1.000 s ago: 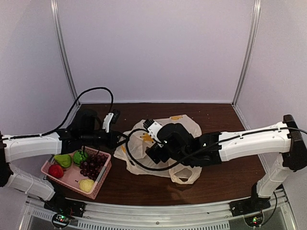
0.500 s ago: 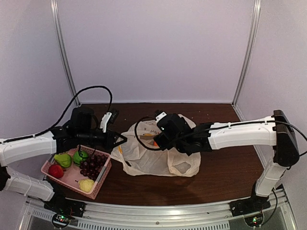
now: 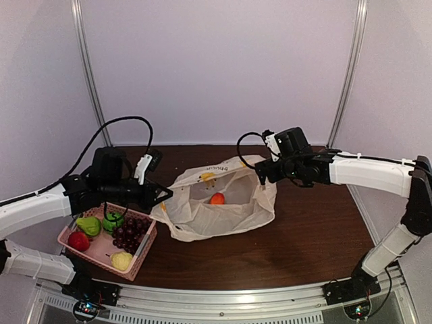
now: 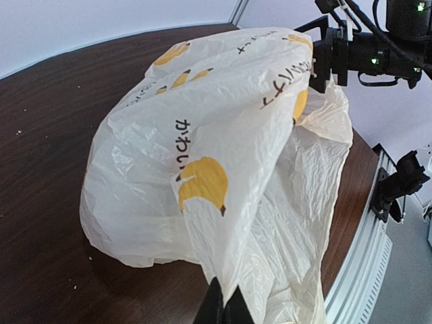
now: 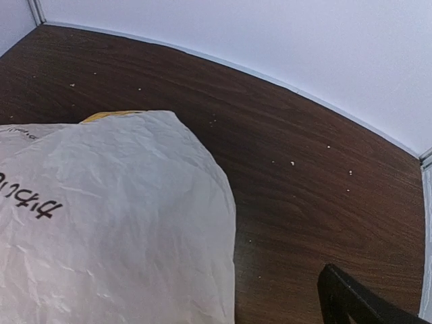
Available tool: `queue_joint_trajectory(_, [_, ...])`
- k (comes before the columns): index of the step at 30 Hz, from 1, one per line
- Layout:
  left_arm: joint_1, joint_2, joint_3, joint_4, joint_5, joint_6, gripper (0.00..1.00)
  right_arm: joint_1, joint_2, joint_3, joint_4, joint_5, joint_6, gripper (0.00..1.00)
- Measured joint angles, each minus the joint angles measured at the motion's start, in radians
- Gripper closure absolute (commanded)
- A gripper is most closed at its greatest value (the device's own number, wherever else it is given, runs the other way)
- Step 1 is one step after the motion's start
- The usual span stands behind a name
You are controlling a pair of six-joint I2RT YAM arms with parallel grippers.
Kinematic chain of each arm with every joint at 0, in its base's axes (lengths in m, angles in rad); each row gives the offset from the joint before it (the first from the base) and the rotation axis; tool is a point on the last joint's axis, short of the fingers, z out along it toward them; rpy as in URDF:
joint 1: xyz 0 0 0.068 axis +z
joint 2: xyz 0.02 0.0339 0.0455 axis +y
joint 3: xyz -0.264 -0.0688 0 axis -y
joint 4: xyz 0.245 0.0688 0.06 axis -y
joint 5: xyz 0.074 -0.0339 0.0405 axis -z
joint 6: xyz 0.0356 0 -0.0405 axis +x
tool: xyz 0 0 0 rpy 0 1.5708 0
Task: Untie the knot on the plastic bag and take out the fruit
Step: Adjust the bag opening on the takeout bag, then reach into the gripper in the takeout bag.
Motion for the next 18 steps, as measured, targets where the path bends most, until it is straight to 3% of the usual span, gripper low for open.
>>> queue_joint_trajectory(12, [0.0, 0.042, 0.037, 0.037, 0.072, -0.103, 1.0, 0.029, -0.338, -0.105, -0.02, -0.478, 0.029, 0.02])
queue_joint_trajectory(18, [0.0, 0.053, 0.038, 0.058, 0.079, -0.147, 1.0, 0.194, -0.432, -0.171, 0.049, -0.552, 0.086, 0.22])
